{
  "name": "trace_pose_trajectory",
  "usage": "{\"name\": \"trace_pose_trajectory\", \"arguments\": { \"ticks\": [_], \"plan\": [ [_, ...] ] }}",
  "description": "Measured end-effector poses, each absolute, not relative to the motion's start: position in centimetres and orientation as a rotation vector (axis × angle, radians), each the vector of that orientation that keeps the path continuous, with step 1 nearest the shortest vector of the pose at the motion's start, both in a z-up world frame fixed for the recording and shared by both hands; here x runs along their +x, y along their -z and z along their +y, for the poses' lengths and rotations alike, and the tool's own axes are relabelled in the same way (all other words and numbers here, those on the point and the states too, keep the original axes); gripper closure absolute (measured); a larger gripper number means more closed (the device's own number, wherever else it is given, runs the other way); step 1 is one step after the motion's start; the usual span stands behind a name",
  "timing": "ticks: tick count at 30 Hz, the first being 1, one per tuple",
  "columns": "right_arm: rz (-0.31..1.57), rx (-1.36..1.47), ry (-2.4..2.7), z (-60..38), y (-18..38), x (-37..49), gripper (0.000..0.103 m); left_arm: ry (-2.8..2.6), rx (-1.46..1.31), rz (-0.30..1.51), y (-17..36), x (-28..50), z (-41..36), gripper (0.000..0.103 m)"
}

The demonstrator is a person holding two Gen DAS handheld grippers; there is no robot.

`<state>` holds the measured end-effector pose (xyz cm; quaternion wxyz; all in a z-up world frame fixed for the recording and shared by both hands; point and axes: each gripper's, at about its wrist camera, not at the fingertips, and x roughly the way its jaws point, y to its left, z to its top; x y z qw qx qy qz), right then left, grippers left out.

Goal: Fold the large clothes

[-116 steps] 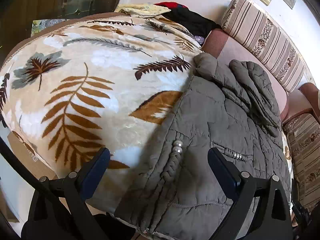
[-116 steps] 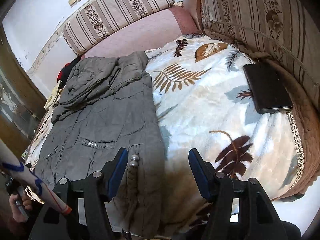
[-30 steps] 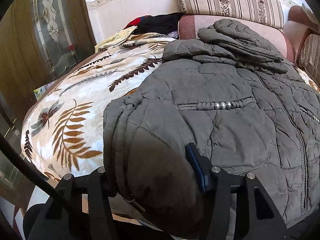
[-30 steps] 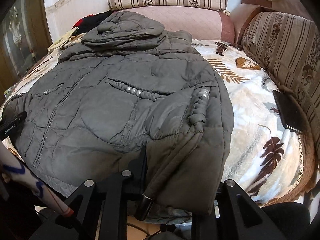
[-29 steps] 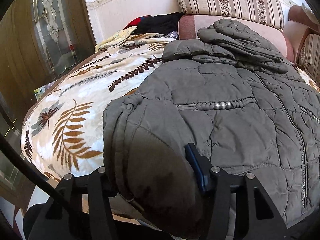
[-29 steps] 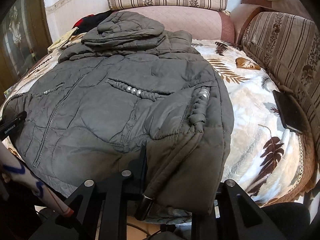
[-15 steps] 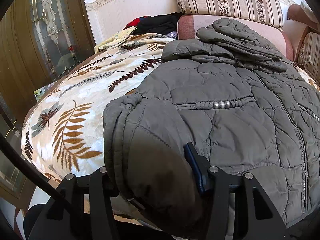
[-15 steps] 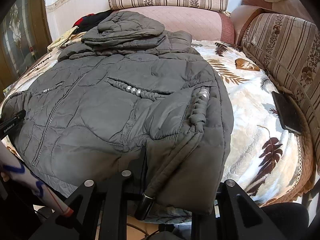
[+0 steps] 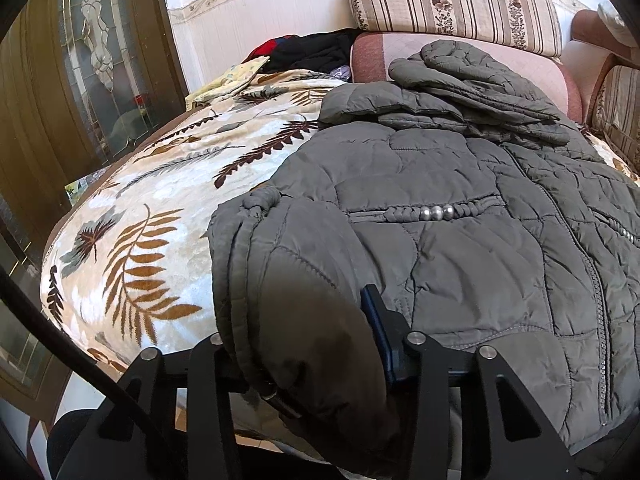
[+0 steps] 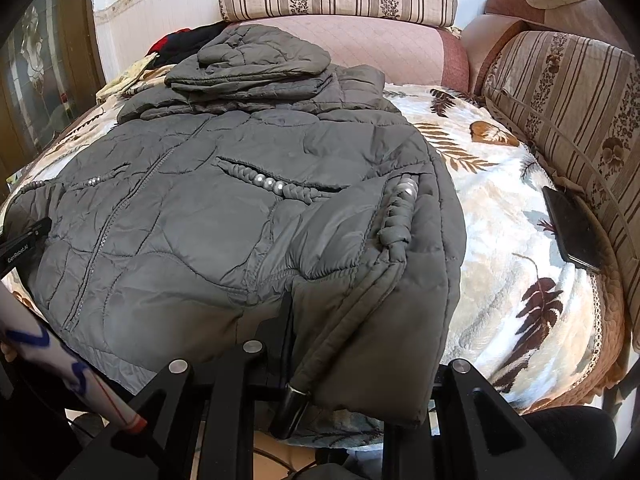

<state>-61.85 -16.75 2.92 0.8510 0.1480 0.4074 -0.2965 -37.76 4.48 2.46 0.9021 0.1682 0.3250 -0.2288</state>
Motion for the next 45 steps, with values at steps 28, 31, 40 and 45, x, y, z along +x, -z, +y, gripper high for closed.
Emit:
{"name": "trace_pose_trajectory", "arguments": {
  "ticks": [28,31,40,45],
  "plan": [
    [0.729,0.299,0.624,-15.9,-6.0,-63.7,0.084,0.523,0.328,0.626,-4.0,-38.9,5.1,0.074],
    [0.681,0.285,0.623,-15.9,-7.3,-64.5,0.085,0.536,0.315,0.601,-5.3,-39.3,5.3,0.074],
    [0.604,0.264,0.61,-16.9,-11.0,-65.0,0.086,0.574,0.284,0.555,-8.7,-38.8,5.0,0.074],
    [0.551,0.263,0.586,-18.3,-14.2,-64.2,0.087,0.607,0.249,0.524,-12.5,-37.7,4.0,0.074]
  ]
}}
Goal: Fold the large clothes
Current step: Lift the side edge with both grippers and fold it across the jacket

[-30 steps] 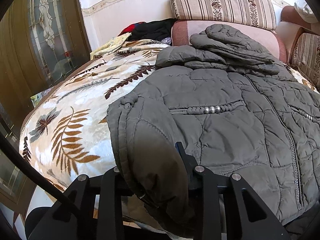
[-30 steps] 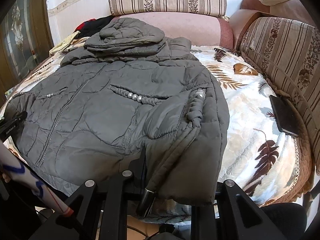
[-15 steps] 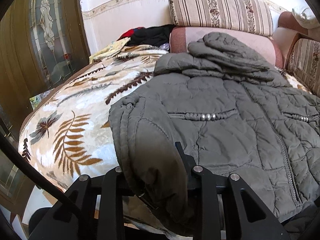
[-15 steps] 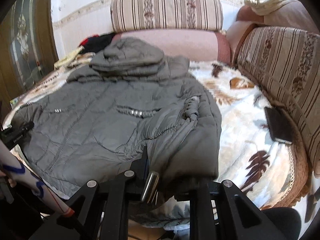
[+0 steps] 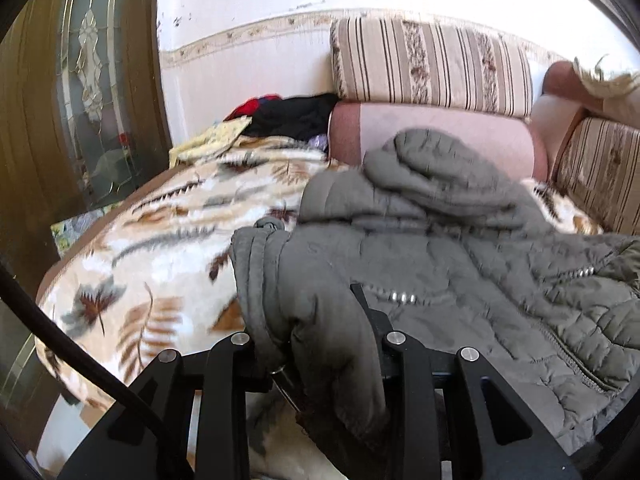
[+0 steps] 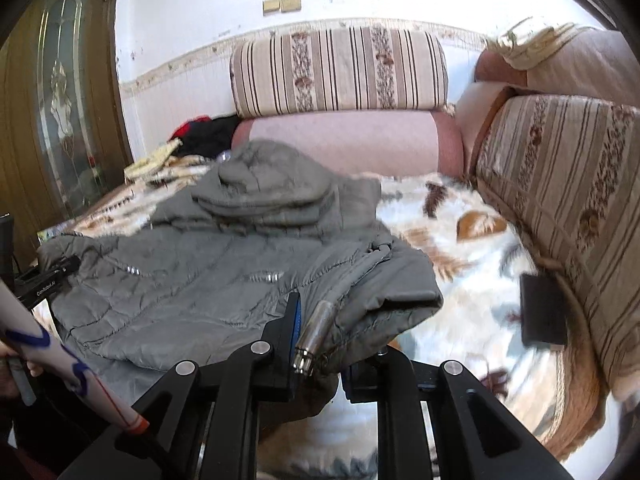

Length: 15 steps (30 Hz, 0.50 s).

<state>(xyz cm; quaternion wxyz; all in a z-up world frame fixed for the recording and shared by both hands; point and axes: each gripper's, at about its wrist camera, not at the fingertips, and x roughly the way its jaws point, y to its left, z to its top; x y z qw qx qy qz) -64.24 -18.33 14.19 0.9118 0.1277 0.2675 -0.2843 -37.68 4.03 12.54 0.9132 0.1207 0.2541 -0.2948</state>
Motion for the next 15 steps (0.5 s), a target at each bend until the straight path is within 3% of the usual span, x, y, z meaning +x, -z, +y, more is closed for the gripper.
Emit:
{"name": "trace_pose_trajectory", "arguments": {
  "ticks": [7,15],
  "plan": [
    [0.45,0.307,0.551,-23.2,-20.5,-60.9,0.087,0.671,0.195,0.517,-19.1,-32.8,0.3,0.074],
    [0.406,0.338,0.569,-32.8,-26.6,-51.6,0.087,0.718,0.129,0.577,-24.9,-23.4,-7.3,0.069]
  ]
}}
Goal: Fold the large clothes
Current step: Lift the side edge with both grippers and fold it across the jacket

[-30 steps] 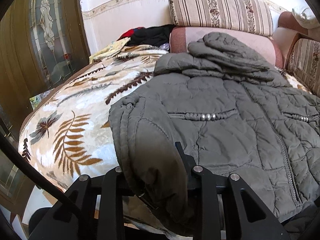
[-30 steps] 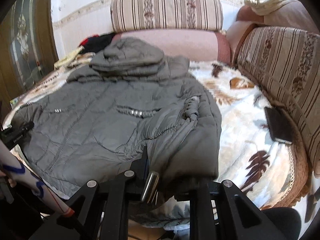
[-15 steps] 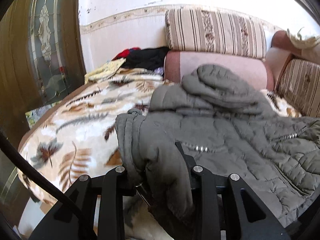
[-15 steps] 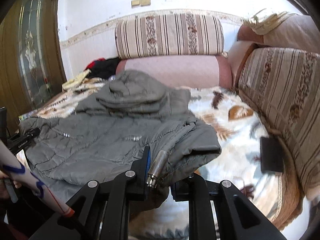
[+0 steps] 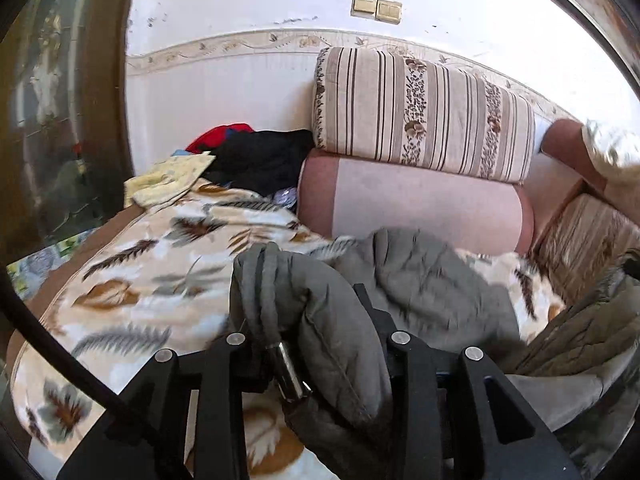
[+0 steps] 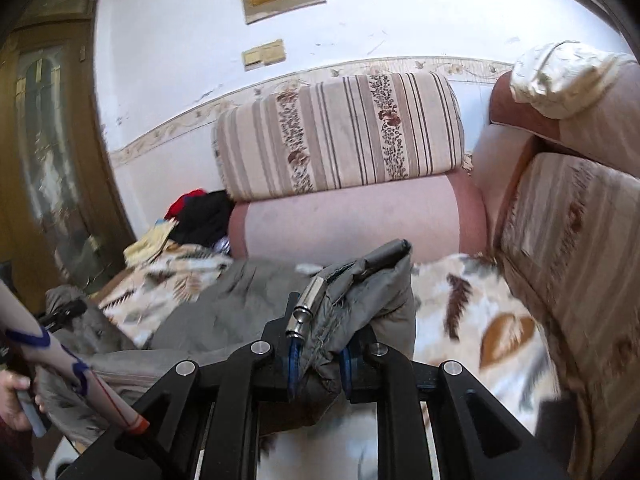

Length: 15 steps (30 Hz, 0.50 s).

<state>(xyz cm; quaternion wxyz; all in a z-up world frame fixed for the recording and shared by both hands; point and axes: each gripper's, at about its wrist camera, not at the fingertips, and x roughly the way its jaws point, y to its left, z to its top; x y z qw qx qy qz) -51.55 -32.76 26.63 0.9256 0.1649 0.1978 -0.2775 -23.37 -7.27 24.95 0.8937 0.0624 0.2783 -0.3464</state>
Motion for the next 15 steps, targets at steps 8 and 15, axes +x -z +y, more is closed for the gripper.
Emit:
{"name": "trace_pose_trajectory", "arguments": {
  "ticks": [8,15],
  "plan": [
    [0.488,0.404,0.664,-46.2,-25.9,-40.2,0.087,0.662,0.074,0.533,-27.8,-14.9,-12.1,0.038],
    [0.58,0.429,0.78,-52.8,-19.6,-34.0,0.087,0.593,0.135,0.44,-27.3,-12.6,-12.0,0.036]
  ]
}}
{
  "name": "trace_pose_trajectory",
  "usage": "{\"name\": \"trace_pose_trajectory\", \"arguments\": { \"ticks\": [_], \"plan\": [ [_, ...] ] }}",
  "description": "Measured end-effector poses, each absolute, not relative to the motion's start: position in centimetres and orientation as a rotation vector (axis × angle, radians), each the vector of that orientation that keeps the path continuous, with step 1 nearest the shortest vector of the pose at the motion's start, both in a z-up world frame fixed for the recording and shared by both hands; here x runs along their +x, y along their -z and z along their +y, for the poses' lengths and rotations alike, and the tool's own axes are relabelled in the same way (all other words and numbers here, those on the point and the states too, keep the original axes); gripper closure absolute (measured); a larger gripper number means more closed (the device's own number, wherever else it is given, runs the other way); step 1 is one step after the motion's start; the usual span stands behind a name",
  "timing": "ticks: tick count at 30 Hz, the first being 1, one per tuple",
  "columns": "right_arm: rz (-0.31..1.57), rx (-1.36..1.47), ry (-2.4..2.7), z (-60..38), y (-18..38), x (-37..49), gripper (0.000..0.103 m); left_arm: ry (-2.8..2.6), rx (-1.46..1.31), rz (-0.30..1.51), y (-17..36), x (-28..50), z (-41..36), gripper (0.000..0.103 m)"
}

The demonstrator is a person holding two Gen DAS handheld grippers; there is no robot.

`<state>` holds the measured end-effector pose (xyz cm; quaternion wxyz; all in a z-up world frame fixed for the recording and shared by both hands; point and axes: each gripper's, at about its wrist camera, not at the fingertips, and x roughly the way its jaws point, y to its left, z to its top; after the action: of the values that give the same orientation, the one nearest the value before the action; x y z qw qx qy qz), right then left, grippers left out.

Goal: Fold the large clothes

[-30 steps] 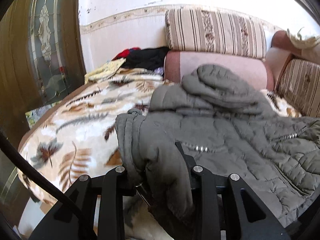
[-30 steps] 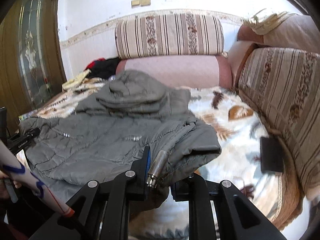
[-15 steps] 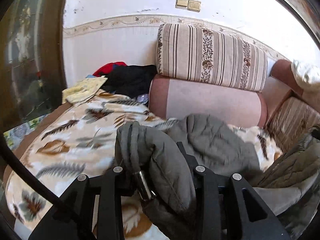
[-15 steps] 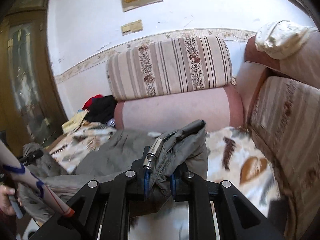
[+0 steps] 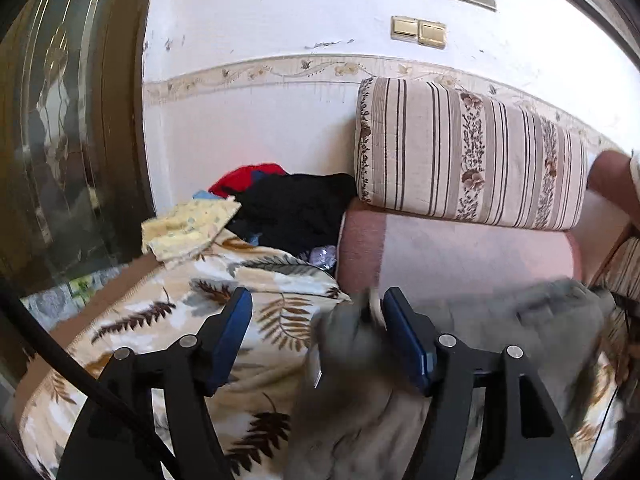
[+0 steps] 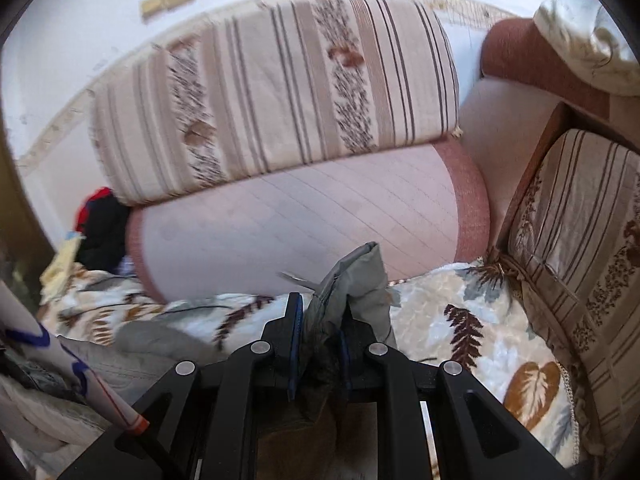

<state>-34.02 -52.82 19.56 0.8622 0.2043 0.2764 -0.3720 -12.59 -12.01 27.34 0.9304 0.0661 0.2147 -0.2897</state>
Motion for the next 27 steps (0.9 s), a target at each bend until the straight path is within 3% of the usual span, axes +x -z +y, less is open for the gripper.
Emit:
{"name": "trace_pose_trajectory", "arguments": {
  "ticks": [8,10,11,12,18,24,27],
  "plan": [
    [0.622,0.504,0.856,-58.6,-14.6,-33.0,0.084,0.714,0.261,0.525,-20.2,-14.1,-18.8,0.036],
    [0.558,0.551,0.816,-59.2,-15.0,-34.3,0.055,0.758,0.279,0.559,-18.2,-14.9,-20.7,0.036],
    [0.533,0.562,0.793,-59.3,-15.5,-35.1,0.033,0.778,0.291,0.576,-17.1,-15.3,-21.9,0.036],
    [0.511,0.56,0.782,-59.0,-16.1,-35.7,0.03,0.79,0.299,0.583,-16.4,-15.8,-22.6,0.036],
    [0.523,0.444,0.582,-51.9,-16.5,-37.7,0.03,0.793,0.372,0.559,-13.2,-17.7,-26.1,0.036],
    [0.707,0.289,0.487,-46.2,-10.5,-32.5,0.035,0.737,0.43,0.676,-9.7,-15.3,-28.5,0.033],
    [0.799,0.297,0.516,-47.1,-7.2,-30.3,0.032,0.74,0.403,0.722,-8.1,-13.9,-28.6,0.031]
  ]
}}
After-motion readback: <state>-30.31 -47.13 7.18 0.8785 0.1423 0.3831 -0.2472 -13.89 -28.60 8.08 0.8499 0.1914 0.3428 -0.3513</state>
